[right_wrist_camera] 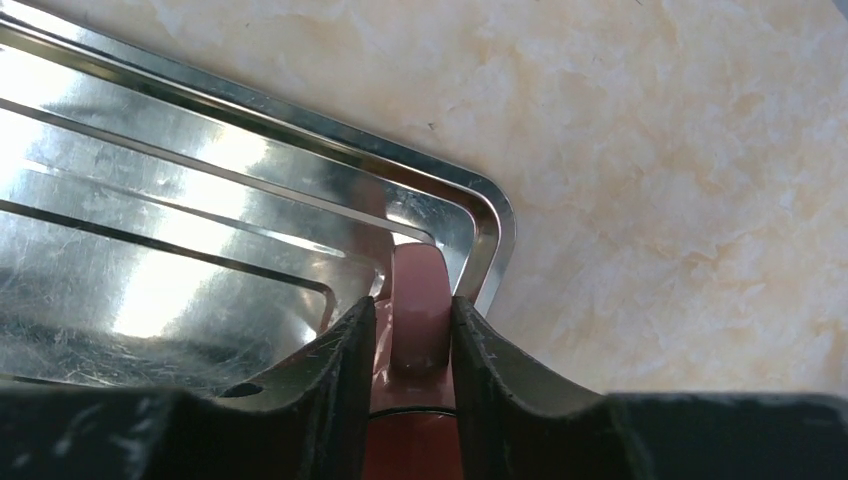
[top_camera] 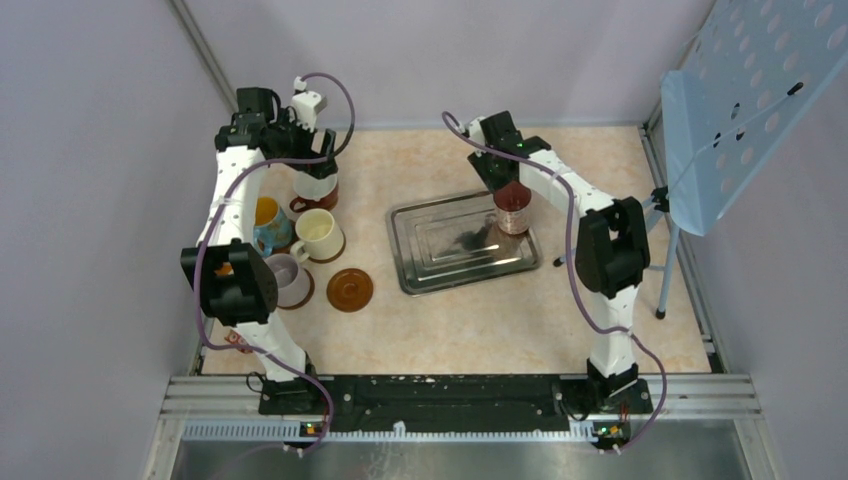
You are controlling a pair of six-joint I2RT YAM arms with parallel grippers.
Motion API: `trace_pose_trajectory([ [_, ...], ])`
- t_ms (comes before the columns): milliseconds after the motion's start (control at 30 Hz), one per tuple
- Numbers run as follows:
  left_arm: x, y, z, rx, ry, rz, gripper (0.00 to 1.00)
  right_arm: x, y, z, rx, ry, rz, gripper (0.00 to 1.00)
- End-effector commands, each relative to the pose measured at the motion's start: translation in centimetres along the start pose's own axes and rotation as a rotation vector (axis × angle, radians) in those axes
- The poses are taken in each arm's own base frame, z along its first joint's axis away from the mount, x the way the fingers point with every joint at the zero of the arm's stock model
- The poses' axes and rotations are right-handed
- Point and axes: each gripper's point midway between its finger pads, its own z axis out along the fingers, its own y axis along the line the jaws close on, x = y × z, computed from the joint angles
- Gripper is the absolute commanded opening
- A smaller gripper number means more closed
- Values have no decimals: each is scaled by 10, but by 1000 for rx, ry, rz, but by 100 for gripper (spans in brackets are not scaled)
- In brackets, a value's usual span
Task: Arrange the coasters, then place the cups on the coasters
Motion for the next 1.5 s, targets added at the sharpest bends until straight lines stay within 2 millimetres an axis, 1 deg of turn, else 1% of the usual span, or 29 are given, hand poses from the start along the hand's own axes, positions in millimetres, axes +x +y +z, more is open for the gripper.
trace_pose_trajectory([
  [0,-14,1,-8,-23,-47,3,99,-3,-2,-13,-20,-1,-17,28],
  [133,-14,0,-6,-9,-44,-8,99,-2,16,-21,-117,-32,-20,17],
  [367,-12,-4,-3,10,-42,-32,99,-11,71,-45,-354,-127,-116,1],
  [633,-8,-2,-5,-16,-27,-85,99,-26,139,-69,-526,-225,-298,0],
  [833,-9,2,-9,-32,-28,-109,99,-42,184,-83,-592,-298,-435,0],
  [900,-9,2,-9,-31,-28,-114,99,-46,197,-86,-600,-309,-474,0],
  [1067,-6,2,-8,-27,-21,-122,99,-54,212,-95,-614,-344,-509,0],
  [1100,-6,1,-7,-21,-18,-120,99,-55,215,-95,-616,-352,-517,4],
  [1200,-6,-6,-6,23,-23,-108,99,-56,218,-97,-617,-360,-528,27],
  [1233,-6,-9,-6,42,-26,-102,99,-56,217,-98,-613,-359,-526,32],
  [1300,-5,-16,-6,84,-30,-87,99,-58,213,-104,-600,-371,-525,39],
  [1367,-1,-28,-4,153,-34,-44,99,-62,209,-114,-592,-390,-522,47],
  [1467,7,-42,-3,230,-31,-16,99,-75,199,-139,-573,-444,-484,57],
])
